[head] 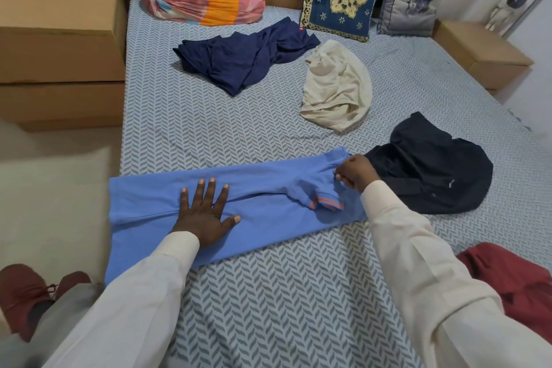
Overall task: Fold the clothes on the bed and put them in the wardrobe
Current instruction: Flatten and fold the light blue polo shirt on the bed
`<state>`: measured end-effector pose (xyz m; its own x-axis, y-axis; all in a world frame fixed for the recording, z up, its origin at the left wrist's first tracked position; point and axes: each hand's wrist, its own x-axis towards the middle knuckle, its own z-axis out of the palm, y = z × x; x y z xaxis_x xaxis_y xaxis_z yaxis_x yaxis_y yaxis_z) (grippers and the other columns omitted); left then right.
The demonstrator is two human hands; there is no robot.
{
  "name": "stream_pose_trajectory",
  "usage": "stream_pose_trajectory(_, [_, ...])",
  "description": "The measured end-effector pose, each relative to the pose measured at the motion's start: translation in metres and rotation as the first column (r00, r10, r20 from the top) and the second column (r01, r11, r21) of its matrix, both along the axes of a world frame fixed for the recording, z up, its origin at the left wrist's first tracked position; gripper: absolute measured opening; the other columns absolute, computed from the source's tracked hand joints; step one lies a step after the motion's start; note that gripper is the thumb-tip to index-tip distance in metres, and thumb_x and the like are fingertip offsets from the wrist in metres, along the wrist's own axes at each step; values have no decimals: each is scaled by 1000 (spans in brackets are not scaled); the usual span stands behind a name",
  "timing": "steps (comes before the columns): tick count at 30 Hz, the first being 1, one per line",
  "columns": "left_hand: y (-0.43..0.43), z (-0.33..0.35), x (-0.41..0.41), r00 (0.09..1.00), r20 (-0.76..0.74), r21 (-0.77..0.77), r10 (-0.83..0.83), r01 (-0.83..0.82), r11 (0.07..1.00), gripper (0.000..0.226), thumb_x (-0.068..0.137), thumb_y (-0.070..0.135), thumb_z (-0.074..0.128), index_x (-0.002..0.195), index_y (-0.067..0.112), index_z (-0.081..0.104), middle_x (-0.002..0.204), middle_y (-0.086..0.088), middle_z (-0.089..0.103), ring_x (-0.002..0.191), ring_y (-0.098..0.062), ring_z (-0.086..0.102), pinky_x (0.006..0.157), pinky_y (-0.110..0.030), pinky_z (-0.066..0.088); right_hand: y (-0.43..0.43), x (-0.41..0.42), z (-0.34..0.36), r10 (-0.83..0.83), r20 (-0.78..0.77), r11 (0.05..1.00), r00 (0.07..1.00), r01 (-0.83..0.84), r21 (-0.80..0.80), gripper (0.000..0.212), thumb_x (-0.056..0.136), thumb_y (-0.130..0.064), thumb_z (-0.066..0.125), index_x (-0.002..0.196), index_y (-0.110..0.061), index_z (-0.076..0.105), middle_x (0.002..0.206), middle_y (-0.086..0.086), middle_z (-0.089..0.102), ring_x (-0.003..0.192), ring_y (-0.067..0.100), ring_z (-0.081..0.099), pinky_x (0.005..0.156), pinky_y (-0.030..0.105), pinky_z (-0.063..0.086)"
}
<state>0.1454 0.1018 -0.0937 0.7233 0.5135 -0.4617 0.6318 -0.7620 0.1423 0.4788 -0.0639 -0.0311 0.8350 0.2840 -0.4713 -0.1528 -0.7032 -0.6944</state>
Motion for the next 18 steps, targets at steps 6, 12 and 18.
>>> stream_pose_trajectory(6, [0,-3,-1,1000,2,7,-1,1,1000,85,83,79,3,145,31,-31,150,1,-41,142,-24,-34,109,-54,-25,-4,-7,7,60,272,998,960,-61,-7,27,68,-12,68,83,-22,48,80,11,65,63,27,68,55,35,58])
stream_pose_trajectory(12, [0,-3,-1,1000,-4,-6,-1,1,1000,83,89,77,10,147,32,-29,153,0,-38,142,-24,-34,113,-56,-21,-9,-75,30,877,86,473,472,-821,-319,23,81,-8,68,68,-23,58,62,-3,60,53,6,51,52,19,38])
stream_pose_trajectory(18, [-1,-1,-1,1000,-9,-6,-1,1,1000,83,90,74,13,149,31,-26,154,-1,-37,142,-24,-34,113,-56,-20,-15,-86,-7,870,398,494,293,-524,-694,13,81,-27,58,74,-23,49,72,-8,45,67,20,51,47,26,16])
